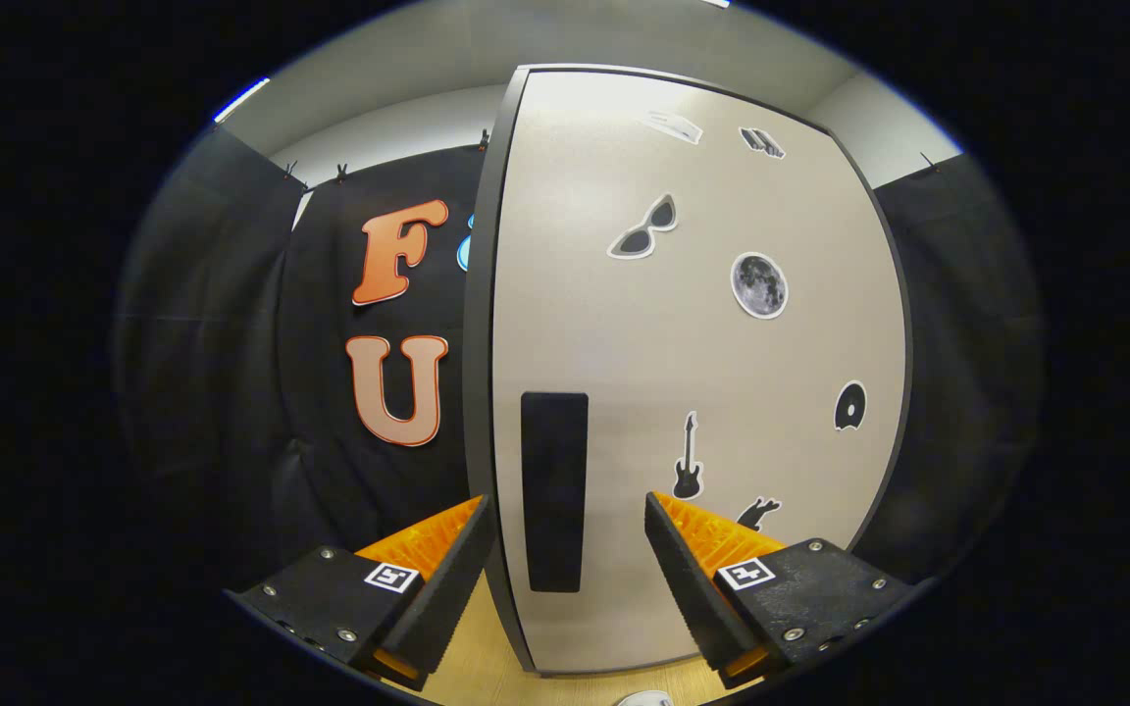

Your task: Open the shoe cabinet door, grab the shoes and put them into the shoe cabinet, then close the shoe cabinet door.

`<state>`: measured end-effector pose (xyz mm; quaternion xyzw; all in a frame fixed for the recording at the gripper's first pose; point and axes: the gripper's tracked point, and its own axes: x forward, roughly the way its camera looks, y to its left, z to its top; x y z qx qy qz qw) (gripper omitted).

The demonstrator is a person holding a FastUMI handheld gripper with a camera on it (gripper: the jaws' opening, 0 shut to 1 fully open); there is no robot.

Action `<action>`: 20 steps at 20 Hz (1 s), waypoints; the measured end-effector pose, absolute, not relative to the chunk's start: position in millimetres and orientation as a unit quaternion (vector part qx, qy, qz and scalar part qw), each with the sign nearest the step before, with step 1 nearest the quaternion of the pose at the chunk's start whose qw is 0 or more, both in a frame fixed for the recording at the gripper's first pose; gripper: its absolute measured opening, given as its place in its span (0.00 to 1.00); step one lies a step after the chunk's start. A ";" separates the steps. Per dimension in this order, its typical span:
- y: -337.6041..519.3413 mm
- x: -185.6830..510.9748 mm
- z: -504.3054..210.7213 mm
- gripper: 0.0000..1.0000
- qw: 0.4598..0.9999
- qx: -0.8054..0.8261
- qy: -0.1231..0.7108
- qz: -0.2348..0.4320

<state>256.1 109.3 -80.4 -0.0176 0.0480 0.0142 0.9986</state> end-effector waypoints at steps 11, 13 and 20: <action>119.4 269.4 -83.5 0.50 0.998 -0.023 0.045 0.021; 118.8 267.9 -84.0 0.37 0.998 -0.019 0.048 0.023; 115.6 251.8 -80.4 0.31 0.998 -0.005 0.048 0.042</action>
